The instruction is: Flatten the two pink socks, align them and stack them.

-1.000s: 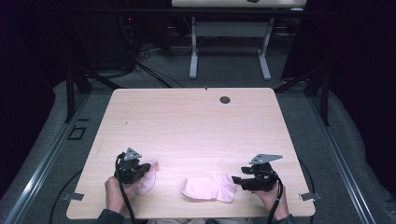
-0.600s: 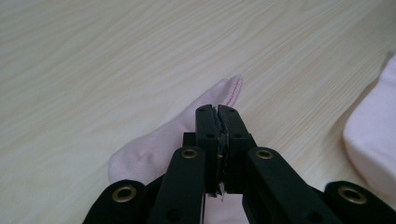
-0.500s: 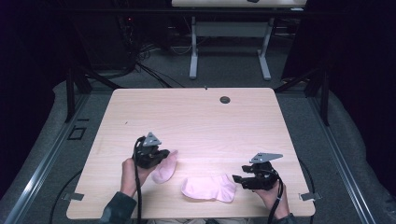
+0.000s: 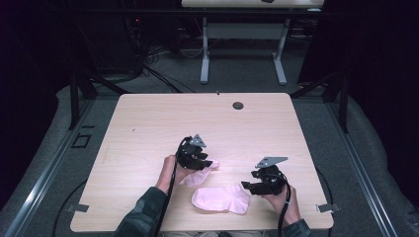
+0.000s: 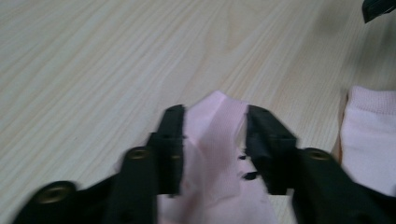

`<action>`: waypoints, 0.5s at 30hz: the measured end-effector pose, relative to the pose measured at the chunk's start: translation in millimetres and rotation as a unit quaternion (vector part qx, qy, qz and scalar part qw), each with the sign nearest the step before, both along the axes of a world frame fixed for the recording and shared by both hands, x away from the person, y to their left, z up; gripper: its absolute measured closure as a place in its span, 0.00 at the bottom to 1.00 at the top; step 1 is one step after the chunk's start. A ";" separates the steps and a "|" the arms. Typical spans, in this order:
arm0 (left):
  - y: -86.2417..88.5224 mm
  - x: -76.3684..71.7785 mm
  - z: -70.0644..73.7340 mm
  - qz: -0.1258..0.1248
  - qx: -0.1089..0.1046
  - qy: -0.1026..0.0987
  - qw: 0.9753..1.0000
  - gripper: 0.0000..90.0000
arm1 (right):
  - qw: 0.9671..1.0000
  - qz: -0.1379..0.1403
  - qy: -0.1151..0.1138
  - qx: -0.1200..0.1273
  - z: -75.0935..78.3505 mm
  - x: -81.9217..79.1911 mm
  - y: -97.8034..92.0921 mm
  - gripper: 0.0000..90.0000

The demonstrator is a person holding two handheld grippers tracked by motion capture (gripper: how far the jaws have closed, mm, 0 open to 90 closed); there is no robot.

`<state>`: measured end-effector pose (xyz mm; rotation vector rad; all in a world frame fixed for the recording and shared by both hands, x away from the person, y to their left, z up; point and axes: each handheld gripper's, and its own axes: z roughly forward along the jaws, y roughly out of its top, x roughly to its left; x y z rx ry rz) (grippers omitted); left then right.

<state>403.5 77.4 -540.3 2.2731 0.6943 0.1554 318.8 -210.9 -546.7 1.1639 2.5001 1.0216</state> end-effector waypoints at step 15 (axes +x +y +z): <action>69.4 -53.2 -17.7 0.145 -0.034 0.069 0.986 0.42 | 0.987 0.135 -0.055 -0.073 18.6 50.1 83.7 0.51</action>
